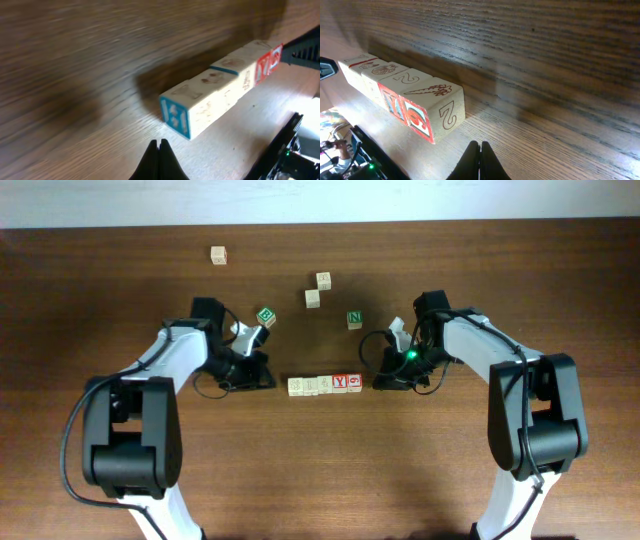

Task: Rotate 5 blocks
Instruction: 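Bring both grippers down to opposite ends of the block row, then squeeze the block row inward between the left and right grippers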

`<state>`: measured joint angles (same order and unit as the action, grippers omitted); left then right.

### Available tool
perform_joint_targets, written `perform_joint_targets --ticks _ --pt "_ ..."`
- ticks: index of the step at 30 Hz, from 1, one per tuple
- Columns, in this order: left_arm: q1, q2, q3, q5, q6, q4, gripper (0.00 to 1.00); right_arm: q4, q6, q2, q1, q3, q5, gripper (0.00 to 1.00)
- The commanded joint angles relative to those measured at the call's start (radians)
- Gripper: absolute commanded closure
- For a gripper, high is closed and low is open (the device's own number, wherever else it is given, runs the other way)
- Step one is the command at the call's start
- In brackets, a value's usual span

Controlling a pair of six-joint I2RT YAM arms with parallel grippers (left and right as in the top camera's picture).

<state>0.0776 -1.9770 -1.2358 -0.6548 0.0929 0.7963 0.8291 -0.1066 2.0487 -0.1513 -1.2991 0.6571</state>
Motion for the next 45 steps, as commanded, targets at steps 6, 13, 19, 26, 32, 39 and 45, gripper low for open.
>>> perform_joint_targets --ticks 6,13,19,26,32,39,45 --pt "0.050 -0.003 0.007 0.061 0.015 -0.031 1.00 0.000 -0.007 0.002 -0.005 0.007 0.024 0.96" --pt "0.051 -0.003 0.007 0.061 -0.021 -0.038 1.00 0.000 -0.007 0.002 -0.005 0.007 0.024 0.96" --pt "0.070 -0.004 0.008 0.060 -0.117 -0.047 1.00 -0.005 -0.031 0.002 -0.005 0.007 0.024 0.95" --pt "0.082 -0.004 0.008 0.057 -0.169 -0.043 1.00 -0.004 -0.034 0.002 -0.005 0.007 0.024 0.96" --pt "0.084 -0.004 0.008 0.060 -0.169 -0.045 1.00 -0.004 -0.034 0.002 -0.005 0.007 0.045 0.95" --pt "0.092 -0.004 0.008 0.061 -0.169 -0.053 1.00 -0.012 -0.034 0.002 -0.006 0.007 0.047 0.95" --pt "0.093 -0.004 0.008 0.076 -0.169 -0.060 1.00 -0.044 -0.034 0.002 -0.006 0.007 0.046 0.95"
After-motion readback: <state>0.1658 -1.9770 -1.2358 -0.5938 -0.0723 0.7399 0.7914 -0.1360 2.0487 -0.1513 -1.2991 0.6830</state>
